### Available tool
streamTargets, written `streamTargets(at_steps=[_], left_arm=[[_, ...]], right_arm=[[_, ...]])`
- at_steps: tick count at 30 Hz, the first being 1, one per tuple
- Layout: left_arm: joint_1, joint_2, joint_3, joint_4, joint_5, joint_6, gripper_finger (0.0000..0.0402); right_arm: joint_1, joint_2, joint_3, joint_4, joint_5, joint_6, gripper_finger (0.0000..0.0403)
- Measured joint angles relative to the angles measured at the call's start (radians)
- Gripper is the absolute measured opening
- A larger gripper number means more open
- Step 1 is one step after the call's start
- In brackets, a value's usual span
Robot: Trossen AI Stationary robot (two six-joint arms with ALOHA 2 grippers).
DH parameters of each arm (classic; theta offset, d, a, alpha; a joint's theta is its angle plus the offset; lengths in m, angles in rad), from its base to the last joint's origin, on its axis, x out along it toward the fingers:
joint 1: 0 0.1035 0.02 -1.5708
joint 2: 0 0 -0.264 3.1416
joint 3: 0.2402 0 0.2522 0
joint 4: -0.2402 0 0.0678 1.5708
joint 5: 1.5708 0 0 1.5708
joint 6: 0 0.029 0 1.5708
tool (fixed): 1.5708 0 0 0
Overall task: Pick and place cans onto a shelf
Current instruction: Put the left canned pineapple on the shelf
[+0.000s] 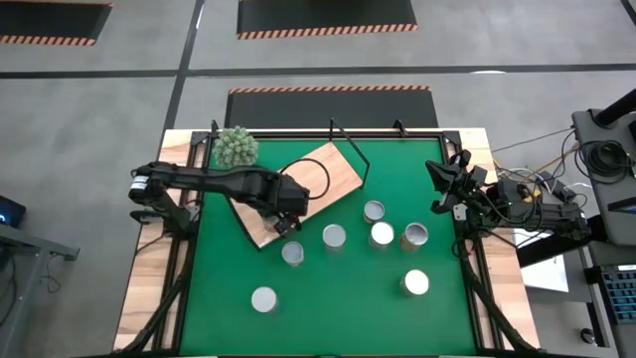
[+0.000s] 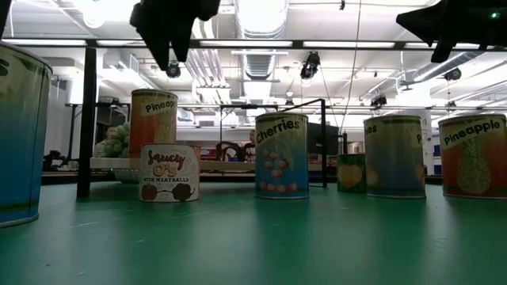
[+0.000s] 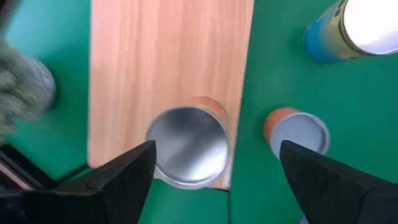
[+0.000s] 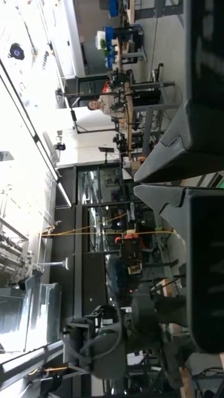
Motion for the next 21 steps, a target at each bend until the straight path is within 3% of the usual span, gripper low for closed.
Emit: streamTargets(at_steps=[5, 12, 21], left_arm=[[-0.009, 0.000, -0.051, -0.030, -0.025, 0.017, 0.0228], [-0.008, 0.001, -0.161, -0.012, -0.024, -0.006, 0.0024], [-0.015, 0.002, -0.192, -0.003, -0.008, -0.015, 0.0018]], right_arm=[[0.000, 0.000, 0.000, 0.000, 0.000, 0.001, 0.0009], [0.000, 0.000, 0.000, 0.000, 0.000, 0.000, 0.0009], [0.000, 0.000, 0.000, 0.000, 0.000, -0.001, 0.0009]])
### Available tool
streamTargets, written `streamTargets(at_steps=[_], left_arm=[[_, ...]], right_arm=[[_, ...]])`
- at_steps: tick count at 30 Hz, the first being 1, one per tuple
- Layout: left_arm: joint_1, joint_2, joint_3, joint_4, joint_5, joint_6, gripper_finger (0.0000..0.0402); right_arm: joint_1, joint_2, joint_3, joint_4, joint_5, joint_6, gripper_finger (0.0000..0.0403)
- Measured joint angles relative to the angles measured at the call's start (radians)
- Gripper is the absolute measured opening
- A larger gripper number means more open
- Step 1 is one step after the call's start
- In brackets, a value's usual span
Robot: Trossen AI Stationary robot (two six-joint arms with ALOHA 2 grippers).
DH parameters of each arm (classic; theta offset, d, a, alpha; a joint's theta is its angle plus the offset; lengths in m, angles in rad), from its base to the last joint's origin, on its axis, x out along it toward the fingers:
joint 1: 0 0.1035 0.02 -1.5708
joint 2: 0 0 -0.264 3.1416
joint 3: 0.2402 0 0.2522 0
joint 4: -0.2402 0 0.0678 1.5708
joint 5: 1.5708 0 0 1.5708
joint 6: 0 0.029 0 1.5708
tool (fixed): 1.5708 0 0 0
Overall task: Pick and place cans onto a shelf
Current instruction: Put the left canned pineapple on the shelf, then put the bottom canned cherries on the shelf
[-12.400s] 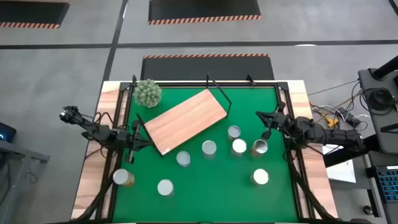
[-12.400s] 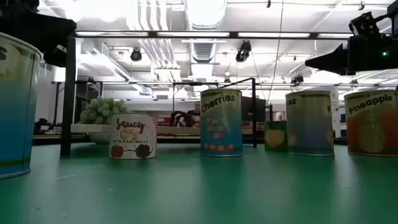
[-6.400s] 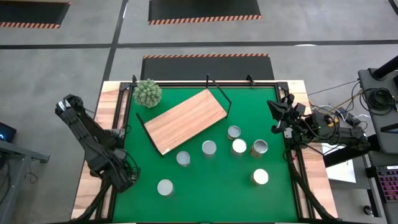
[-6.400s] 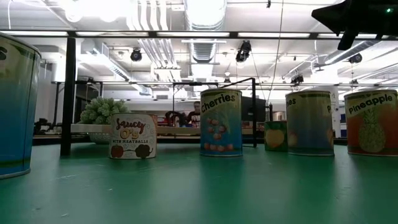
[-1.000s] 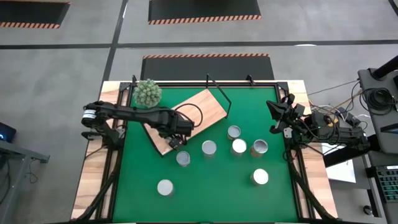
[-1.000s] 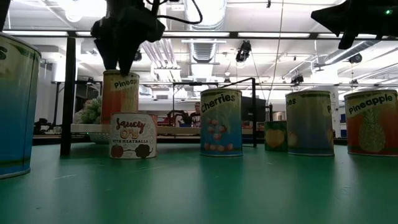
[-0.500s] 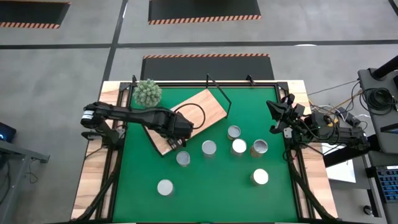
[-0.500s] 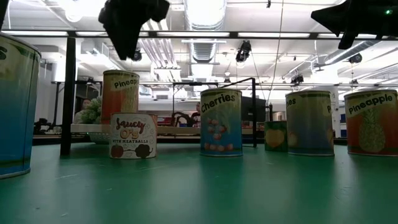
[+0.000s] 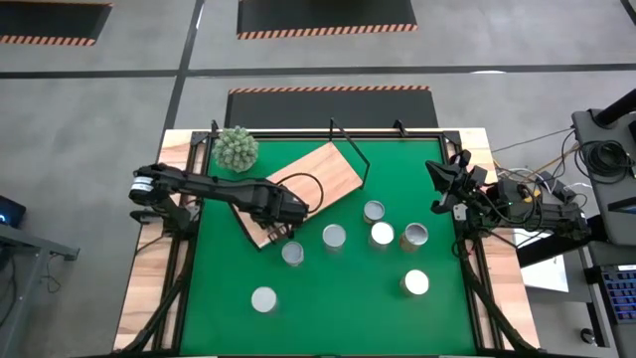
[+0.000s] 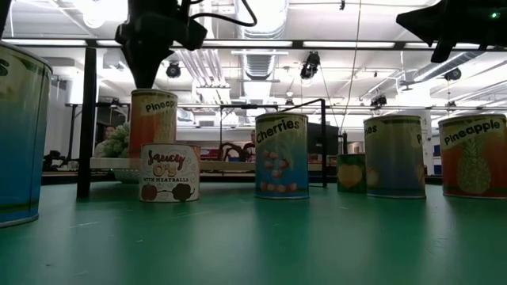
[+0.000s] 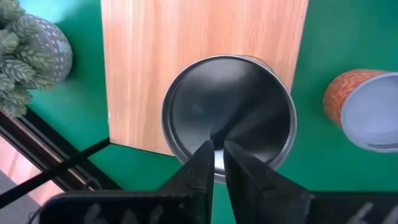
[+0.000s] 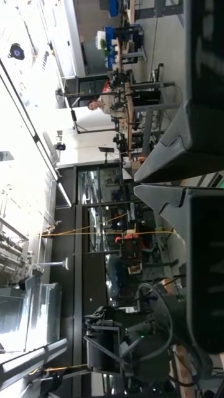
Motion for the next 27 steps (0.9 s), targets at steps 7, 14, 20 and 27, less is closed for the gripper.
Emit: streamTargets(at_steps=[7, 14, 20, 27], left_arm=[[-0.004, 0.000, 0.001, -0.028, 0.041, -0.029, 0.0003], [-0.013, 0.000, 0.002, -0.047, 0.047, -0.038, 0.0000], [-0.027, -0.001, 0.002, -0.048, 0.068, -0.055, 0.0000], [-0.039, -0.006, 0.043, -0.052, 0.062, -0.114, 0.0000]], right_arm=[[0.000, 0.000, 0.000, 0.000, 0.000, 0.000, 0.0009], [0.000, 0.000, 0.000, 0.000, 0.000, 0.000, 0.0009], [0.000, 0.000, 0.000, 0.000, 0.000, -0.008, 0.0009], [0.000, 0.000, 0.000, 0.000, 0.000, -0.013, 0.0009]])
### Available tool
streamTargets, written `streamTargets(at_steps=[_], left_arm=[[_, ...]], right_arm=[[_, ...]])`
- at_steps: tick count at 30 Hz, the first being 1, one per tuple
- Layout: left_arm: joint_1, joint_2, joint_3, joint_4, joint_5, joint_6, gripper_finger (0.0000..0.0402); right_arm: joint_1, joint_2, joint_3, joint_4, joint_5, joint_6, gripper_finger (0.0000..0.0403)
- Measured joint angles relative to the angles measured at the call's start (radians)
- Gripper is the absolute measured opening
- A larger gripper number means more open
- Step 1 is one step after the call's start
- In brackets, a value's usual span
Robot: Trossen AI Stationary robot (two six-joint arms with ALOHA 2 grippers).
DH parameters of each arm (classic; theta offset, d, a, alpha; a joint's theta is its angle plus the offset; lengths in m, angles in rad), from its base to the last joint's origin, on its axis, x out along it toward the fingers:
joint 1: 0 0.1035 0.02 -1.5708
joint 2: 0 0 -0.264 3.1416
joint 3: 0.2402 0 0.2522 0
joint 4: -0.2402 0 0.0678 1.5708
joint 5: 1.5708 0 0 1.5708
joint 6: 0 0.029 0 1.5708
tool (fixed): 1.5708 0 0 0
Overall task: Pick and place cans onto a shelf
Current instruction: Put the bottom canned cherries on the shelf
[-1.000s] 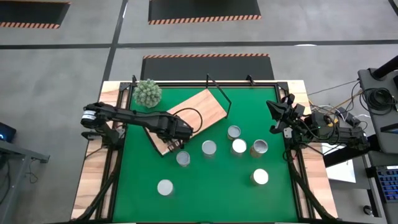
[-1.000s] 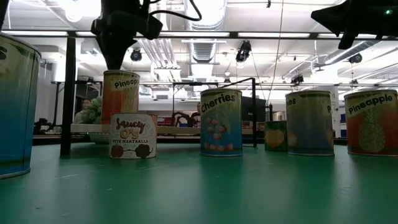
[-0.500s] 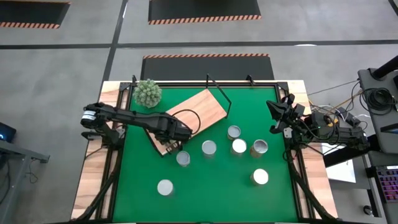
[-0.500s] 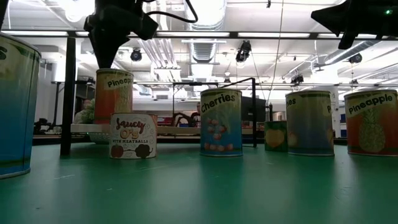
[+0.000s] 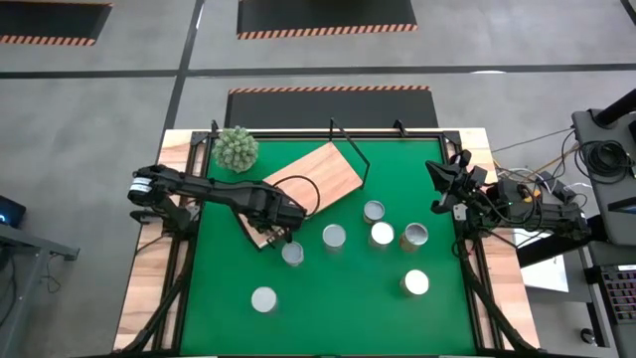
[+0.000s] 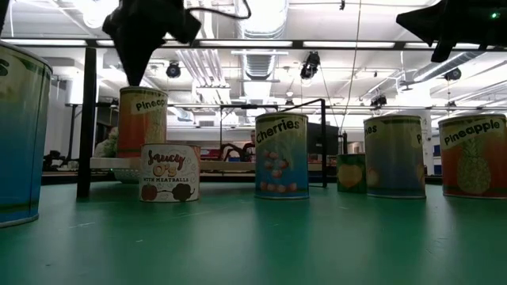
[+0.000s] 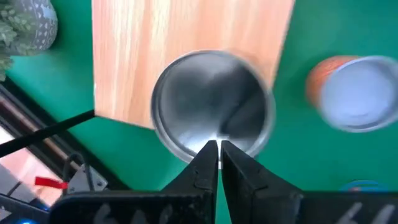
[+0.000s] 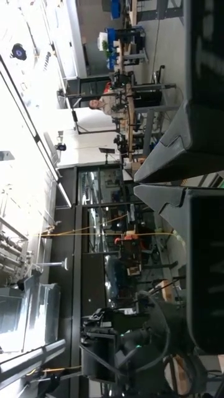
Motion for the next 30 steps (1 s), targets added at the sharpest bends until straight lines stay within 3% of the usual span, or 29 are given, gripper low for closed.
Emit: streamTargets(at_steps=[5, 9, 14, 19, 26, 30], left_arm=[[-0.049, 0.000, 0.145, 0.007, -0.013, -0.053, 0.0000], [-0.141, 0.000, 0.264, 0.054, -0.116, -0.115, 0.0000], [-0.300, -0.001, 0.325, 0.124, -0.209, -0.256, 0.0000], [-0.465, -0.001, 0.253, 0.190, -0.210, -0.528, 0.0000], [-0.580, 0.000, 0.091, 0.252, -0.104, -0.896, 0.0000], [-0.590, 0.000, -0.007, 0.409, -0.094, -0.935, 0.0001]], right_arm=[[0.000, 0.000, 0.000, 0.000, 0.000, -0.001, 0.0009], [0.000, 0.000, 0.000, -0.001, -0.003, -0.002, 0.0009], [0.000, 0.000, 0.000, 0.002, -0.142, -0.013, 0.0009], [0.000, 0.000, 0.000, 0.039, -0.284, -0.011, 0.0009], [0.000, 0.000, 0.000, 0.048, -0.281, -0.005, 0.0009], [0.000, 0.000, 0.000, 0.054, -0.281, -0.013, 0.0009]])
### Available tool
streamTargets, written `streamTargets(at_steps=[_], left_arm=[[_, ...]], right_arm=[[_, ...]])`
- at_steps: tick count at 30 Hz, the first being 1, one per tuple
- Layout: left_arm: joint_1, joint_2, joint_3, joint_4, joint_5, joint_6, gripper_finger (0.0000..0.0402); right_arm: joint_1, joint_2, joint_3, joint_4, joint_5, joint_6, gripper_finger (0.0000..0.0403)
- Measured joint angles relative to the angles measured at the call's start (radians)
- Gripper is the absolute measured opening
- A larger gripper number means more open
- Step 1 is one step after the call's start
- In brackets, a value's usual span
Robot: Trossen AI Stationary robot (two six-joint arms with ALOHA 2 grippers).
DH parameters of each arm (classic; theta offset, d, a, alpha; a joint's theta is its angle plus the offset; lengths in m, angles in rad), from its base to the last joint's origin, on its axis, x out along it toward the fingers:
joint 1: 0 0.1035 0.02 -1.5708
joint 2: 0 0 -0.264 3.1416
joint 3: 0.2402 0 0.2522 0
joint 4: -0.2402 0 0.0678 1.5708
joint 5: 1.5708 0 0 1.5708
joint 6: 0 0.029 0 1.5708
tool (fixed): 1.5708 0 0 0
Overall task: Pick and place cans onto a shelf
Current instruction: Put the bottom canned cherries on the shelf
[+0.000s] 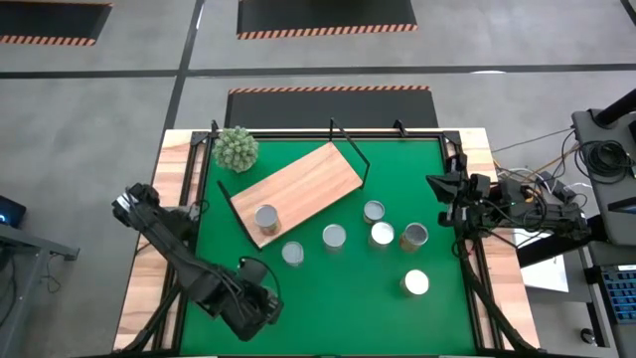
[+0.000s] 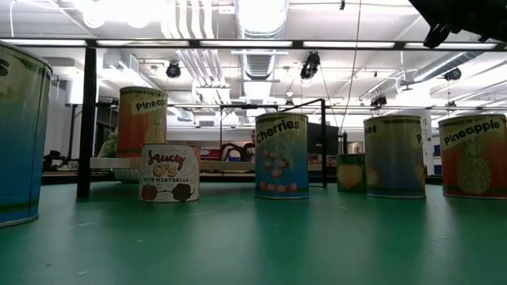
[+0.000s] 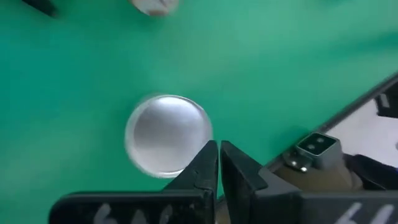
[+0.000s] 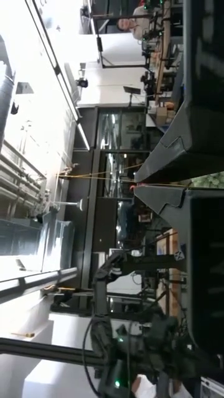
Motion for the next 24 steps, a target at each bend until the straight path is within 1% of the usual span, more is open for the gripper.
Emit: streamTargets(at_steps=[1, 4, 7, 8, 13, 19, 22, 24], left_arm=[[0.002, 0.000, -0.022, 0.036, 0.010, 0.002, 0.0004], [0.023, 0.000, -0.065, 0.099, 0.094, 0.009, 0.0025], [0.035, 0.000, -0.087, 0.097, 0.175, 0.006, 0.0061], [0.037, 0.000, -0.092, 0.101, 0.185, -0.001, 0.0076], [0.035, 0.000, -0.096, 0.101, 0.190, -0.021, 0.0169], [0.036, 0.000, -0.090, 0.064, 0.141, -0.044, 0.0285], [0.036, 0.000, -0.100, 0.062, 0.138, -0.053, 0.0326], [0.036, 0.000, -0.105, 0.058, 0.137, -0.054, 0.0344]], right_arm=[[0.000, 0.000, 0.000, 0.000, 0.000, 0.000, 0.0009], [0.000, 0.000, 0.000, 0.000, 0.000, -0.007, 0.0009], [0.000, 0.000, 0.000, 0.000, 0.000, -0.013, 0.0009], [0.000, 0.000, 0.000, 0.000, 0.000, -0.016, 0.0009], [0.000, 0.000, 0.000, 0.001, 0.001, -0.040, 0.0009], [0.000, 0.001, 0.000, 0.012, 0.001, -0.051, 0.0009], [0.000, 0.001, 0.000, 0.012, 0.001, -0.066, 0.0009], [0.000, 0.001, 0.000, 0.012, 0.001, -0.070, 0.0009]])
